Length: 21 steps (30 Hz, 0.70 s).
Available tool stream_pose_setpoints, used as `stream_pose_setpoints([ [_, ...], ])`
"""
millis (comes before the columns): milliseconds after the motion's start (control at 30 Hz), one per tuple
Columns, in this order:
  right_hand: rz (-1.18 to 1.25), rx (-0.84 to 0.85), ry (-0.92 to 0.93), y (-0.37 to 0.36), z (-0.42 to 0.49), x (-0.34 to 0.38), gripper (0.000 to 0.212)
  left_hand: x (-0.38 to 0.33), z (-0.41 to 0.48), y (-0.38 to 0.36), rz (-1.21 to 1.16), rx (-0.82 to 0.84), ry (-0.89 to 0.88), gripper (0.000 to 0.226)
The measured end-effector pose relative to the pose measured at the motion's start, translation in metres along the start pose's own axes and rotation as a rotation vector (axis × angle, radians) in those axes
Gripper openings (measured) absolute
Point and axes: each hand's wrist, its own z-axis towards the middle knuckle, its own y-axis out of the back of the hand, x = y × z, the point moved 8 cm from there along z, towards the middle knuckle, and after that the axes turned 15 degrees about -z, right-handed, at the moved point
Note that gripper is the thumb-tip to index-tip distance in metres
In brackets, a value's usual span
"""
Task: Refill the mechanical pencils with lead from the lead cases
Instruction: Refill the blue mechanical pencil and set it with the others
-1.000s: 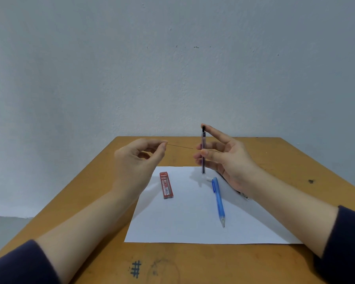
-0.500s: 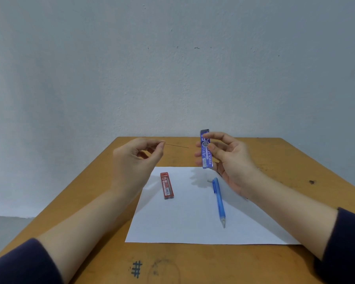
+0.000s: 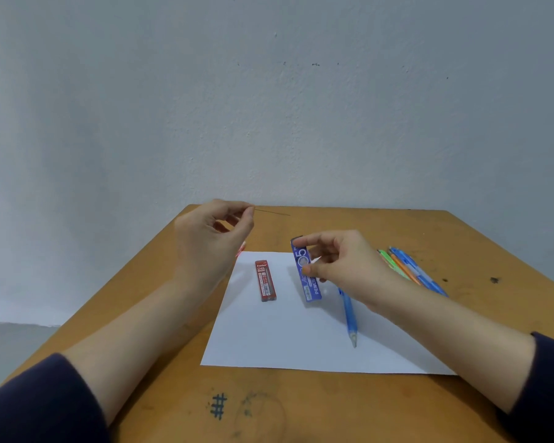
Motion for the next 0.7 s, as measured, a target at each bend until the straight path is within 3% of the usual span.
stream_pose_setpoints([
  [100, -0.131, 0.083, -0.018, -0.015, -0.001, -0.005, 0.042, 0.002, 0.001, 0.000, 0.017, 0.006, 0.009, 0.009],
  [300, -0.345, 0.064, 0.010, -0.023, -0.001, 0.000, 0.044, 0.002, 0.000, -0.003, 0.025, 0.026, 0.001, 0.009],
  [533, -0.499, 0.030, 0.063, -0.027, -0.001, 0.006, 0.031, 0.002, -0.001, -0.005, 0.033, 0.060, -0.001, 0.010],
  [633, -0.511, -0.085, 0.112, -0.018, -0.002, 0.011, 0.025, 0.003, -0.002, -0.006, 0.026, 0.066, 0.010, 0.009],
  [700, -0.460, -0.266, 0.171, -0.002, -0.003, 0.018, 0.017, 0.004, -0.002, -0.007, 0.021, 0.067, 0.022, 0.008],
])
